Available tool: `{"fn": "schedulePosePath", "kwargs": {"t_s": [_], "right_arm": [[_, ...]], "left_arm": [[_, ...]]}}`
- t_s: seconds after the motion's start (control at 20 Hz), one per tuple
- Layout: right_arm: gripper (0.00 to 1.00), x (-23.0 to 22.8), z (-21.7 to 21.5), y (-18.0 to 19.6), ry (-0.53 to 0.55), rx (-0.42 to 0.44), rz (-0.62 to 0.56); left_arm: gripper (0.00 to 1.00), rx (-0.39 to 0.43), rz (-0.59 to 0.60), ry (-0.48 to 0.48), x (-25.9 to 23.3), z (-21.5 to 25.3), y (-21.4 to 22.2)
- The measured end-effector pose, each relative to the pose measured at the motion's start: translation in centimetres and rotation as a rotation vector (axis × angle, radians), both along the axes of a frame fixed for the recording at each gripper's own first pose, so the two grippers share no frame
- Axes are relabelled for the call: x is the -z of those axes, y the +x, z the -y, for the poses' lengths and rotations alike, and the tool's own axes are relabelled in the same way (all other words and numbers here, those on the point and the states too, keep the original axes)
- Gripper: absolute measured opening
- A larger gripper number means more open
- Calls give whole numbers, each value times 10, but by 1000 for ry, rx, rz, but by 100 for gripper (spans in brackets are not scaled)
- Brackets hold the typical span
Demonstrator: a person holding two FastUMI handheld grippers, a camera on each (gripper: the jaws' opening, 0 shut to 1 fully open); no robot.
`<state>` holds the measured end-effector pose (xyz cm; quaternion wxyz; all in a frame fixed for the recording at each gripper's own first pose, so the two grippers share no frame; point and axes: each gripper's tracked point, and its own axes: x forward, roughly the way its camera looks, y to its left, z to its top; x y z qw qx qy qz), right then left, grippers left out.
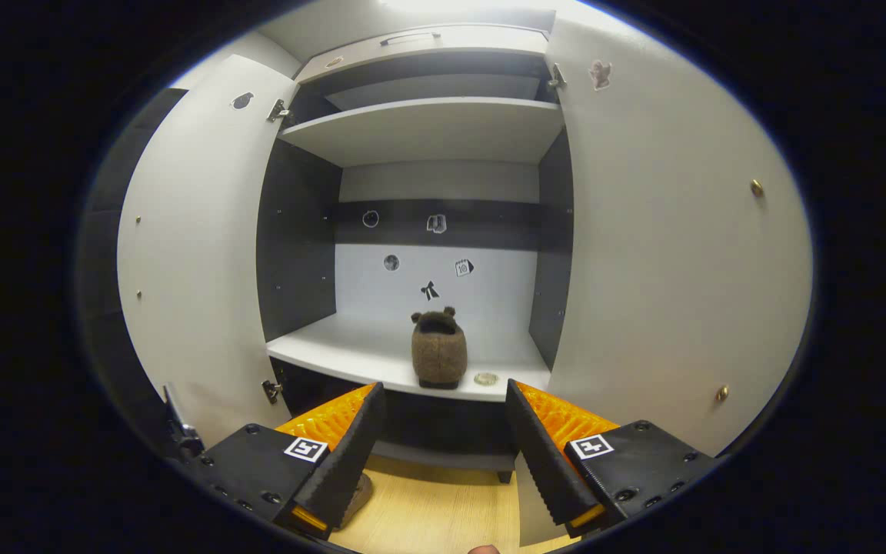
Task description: Grab one shoe with the right hand and put it into the shoe cabinet, grab the other shoe with the left hand and put it into the shoe cabinet; then close the right door with the right hand and the left door with the left hand.
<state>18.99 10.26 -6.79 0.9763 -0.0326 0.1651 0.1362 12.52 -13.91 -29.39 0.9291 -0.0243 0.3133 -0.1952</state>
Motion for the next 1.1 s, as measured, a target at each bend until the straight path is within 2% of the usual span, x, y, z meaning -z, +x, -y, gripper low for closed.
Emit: {"fn": "schedulePosePath", "kwargs": {"t_s": [0.15,0.45,0.5,0.55,0.75,0.8,0.85,0.95,1.0,1.1], "right_arm": [[99,16,18,-18,-41,41,-37],[96,26,32,-49,-8,82,-94],[97,28,34,-53,-22,83,-103],[97,29,37,-57,-40,86,-108],[99,20,38,-66,-48,85,-99],[99,19,39,-68,-48,84,-96],[99,19,39,-70,-53,84,-95],[99,20,40,-75,-53,84,-97],[99,22,39,-77,-48,82,-102],[99,23,38,-84,-40,76,-111]], "left_arm": [[85,-2,-72,34,31,-1,-1],[85,23,-225,111,77,2,-9],[92,21,-267,120,78,1,-11],[92,17,-294,101,77,4,-10],[44,2,-322,37,74,15,-10],[35,-27,-312,56,64,7,-12],[19,-44,-305,65,74,8,-8],[5,-103,-304,43,74,7,-4],[2,-116,-301,35,73,4,-2],[2,-136,-282,21,69,-1,5]]}}
